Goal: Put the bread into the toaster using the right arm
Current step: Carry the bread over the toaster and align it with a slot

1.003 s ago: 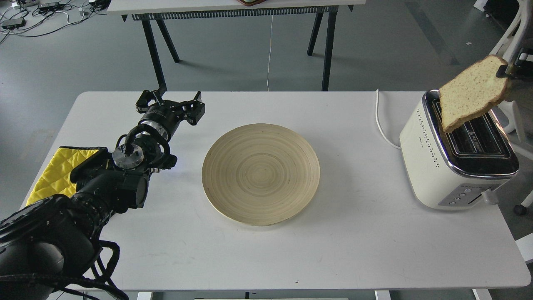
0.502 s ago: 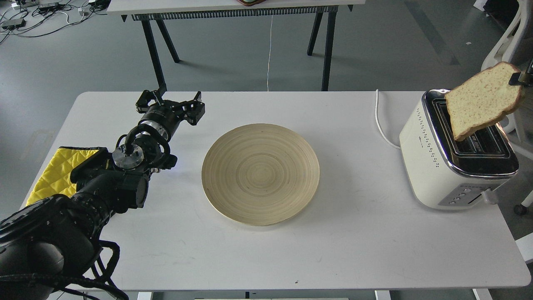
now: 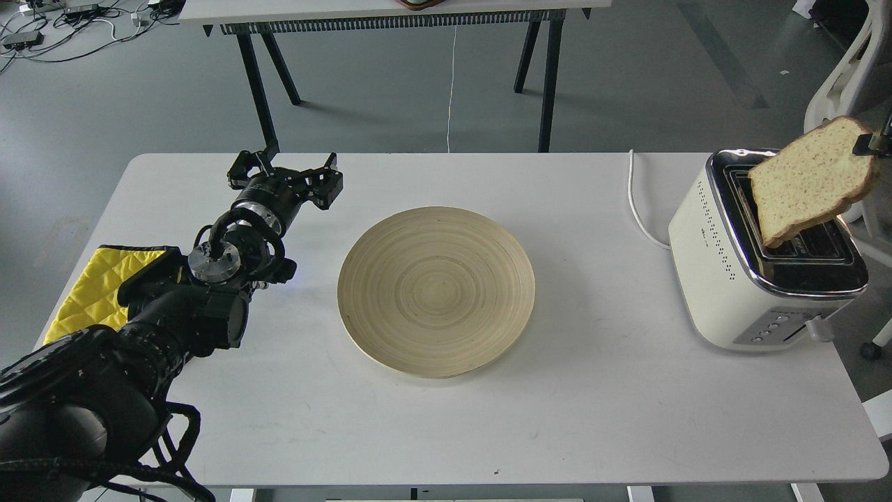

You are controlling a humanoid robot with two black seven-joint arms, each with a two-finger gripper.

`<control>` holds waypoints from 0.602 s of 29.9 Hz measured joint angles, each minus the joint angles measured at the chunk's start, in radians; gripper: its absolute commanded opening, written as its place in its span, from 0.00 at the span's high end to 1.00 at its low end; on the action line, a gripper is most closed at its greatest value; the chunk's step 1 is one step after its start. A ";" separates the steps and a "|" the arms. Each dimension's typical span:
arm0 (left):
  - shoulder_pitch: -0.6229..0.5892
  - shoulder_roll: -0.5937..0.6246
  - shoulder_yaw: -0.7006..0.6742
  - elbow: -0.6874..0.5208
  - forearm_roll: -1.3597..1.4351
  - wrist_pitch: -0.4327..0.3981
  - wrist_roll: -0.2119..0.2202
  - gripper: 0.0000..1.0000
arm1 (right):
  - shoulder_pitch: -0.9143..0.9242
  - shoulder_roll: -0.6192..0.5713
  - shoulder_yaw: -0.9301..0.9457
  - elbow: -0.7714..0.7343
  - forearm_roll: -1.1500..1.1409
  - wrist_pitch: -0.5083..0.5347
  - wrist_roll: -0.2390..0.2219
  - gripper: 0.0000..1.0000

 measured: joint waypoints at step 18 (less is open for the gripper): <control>0.000 0.000 0.000 0.000 0.000 0.000 0.000 0.00 | -0.002 -0.012 -0.031 -0.009 0.001 -0.005 0.000 0.99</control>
